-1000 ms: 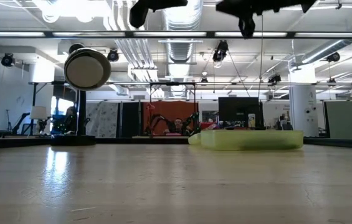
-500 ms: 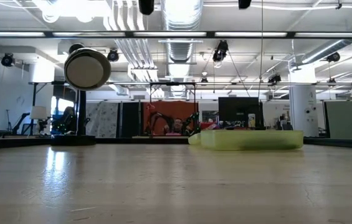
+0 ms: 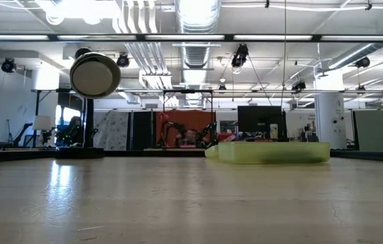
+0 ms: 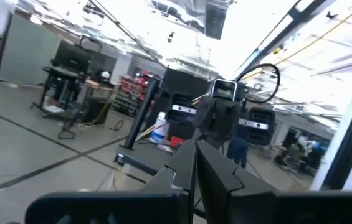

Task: Pick & place school supplies into a supply box
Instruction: Return to Home Position

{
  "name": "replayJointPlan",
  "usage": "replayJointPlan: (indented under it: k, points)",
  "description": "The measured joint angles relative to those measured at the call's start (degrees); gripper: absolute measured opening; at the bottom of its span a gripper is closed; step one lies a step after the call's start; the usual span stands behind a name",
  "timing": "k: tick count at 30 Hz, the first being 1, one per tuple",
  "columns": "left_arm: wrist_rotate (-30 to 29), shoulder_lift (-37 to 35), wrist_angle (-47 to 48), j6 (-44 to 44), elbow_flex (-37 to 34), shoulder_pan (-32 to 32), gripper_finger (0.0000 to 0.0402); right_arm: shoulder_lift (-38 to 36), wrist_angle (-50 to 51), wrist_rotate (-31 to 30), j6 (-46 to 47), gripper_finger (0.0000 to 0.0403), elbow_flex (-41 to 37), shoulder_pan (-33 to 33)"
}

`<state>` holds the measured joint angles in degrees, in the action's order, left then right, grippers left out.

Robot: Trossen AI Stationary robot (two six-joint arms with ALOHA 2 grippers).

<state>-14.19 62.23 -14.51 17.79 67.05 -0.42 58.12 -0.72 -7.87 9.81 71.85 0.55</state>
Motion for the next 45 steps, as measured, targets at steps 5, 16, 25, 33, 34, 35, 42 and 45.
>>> replayJointPlan:
  k: [5,16,25,33,34,35,42,45]
  points:
    - [-5.0,-3.7,2.4,-2.3,-0.8,-3.6,0.0,-2.7,0.1,-4.8,-1.3,0.0008,-1.5,-3.6]
    - [-7.0,-5.6,3.6,-2.7,-0.8,-5.8,0.0,-8.9,-7.2,-8.8,-2.2,0.0008,-7.9,-7.6]
    - [-7.0,-7.9,3.5,-2.7,-0.8,-5.8,0.0,-19.4,-15.1,-11.5,-5.8,0.0008,-17.3,-10.5]
    - [-9.2,-10.8,3.6,-2.7,-0.8,-5.7,0.0,-28.4,-12.7,-11.1,-7.9,0.0008,-20.2,-10.6]
    - [-9.2,-11.0,3.8,-2.7,-0.8,-5.7,0.0,-29.7,-11.8,-11.0,-8.1,0.0008,-20.4,-10.6]
    - [-9.2,-11.3,4.1,-2.7,-0.8,-5.7,0.0,-31.1,-11.1,-11.0,-8.1,0.0008,-20.7,-10.6]
    - [-9.2,-14.0,6.3,-3.0,-0.8,-5.7,0.0,-40.2,-8.9,-10.5,-8.1,0.0008,-23.6,-10.6]
    - [-9.3,-15.5,7.7,-3.0,-0.9,-5.7,0.0,-44.1,-8.6,-10.5,-8.1,0.0008,-25.4,-10.5]
